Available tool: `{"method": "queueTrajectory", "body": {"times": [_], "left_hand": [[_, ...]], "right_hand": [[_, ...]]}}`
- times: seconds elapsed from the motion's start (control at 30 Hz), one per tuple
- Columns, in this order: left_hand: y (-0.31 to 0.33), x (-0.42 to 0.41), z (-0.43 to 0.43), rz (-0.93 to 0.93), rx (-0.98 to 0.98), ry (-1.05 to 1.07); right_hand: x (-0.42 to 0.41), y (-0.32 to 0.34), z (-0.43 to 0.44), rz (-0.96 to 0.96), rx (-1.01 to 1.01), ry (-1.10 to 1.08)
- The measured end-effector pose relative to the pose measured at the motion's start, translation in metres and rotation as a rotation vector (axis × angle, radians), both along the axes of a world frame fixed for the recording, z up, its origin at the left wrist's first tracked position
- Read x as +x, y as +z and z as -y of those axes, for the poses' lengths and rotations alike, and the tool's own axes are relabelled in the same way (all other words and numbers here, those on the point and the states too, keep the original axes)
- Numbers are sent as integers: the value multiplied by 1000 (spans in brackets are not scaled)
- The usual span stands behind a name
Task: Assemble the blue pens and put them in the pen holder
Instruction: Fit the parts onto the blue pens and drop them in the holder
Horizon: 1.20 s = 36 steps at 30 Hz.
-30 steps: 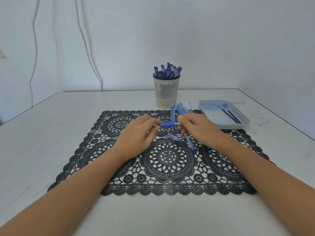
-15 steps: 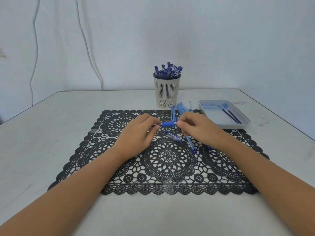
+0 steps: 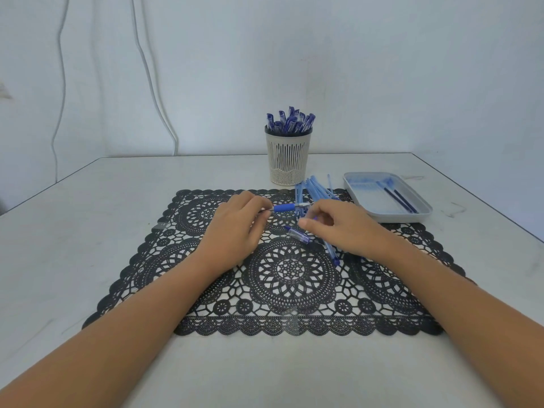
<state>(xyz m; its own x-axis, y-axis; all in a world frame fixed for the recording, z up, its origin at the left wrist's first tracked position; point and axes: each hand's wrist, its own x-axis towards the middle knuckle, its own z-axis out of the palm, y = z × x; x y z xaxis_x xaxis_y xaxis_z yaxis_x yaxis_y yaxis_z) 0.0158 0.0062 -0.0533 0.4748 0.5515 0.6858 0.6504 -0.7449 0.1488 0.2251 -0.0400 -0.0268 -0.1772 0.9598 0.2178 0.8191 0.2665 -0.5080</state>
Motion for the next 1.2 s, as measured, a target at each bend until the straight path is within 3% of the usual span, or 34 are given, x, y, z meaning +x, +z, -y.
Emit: {"method": "queueTrajectory", "body": {"times": [0.1, 0.2, 0.27, 0.4, 0.57, 1.03, 1.2], "left_hand": [[1, 0, 1, 40, -28, 16], [1, 0, 1, 32, -37, 18], [1, 0, 1, 33, -47, 18], [0, -1, 0, 49, -70, 13], [1, -1, 0, 47, -74, 9], [2, 2, 3, -9, -23, -25], [2, -1, 5, -52, 96, 8]], "right_hand": [[-3, -5, -1, 248, 36, 13], [-8, -8, -2, 337, 107, 21], [-7, -7, -2, 263, 130, 16], [3, 2, -1, -74, 82, -28], [10, 9, -2, -230, 136, -68], [2, 10, 2, -185, 129, 4], [-10, 5, 5, -218, 74, 74]]}}
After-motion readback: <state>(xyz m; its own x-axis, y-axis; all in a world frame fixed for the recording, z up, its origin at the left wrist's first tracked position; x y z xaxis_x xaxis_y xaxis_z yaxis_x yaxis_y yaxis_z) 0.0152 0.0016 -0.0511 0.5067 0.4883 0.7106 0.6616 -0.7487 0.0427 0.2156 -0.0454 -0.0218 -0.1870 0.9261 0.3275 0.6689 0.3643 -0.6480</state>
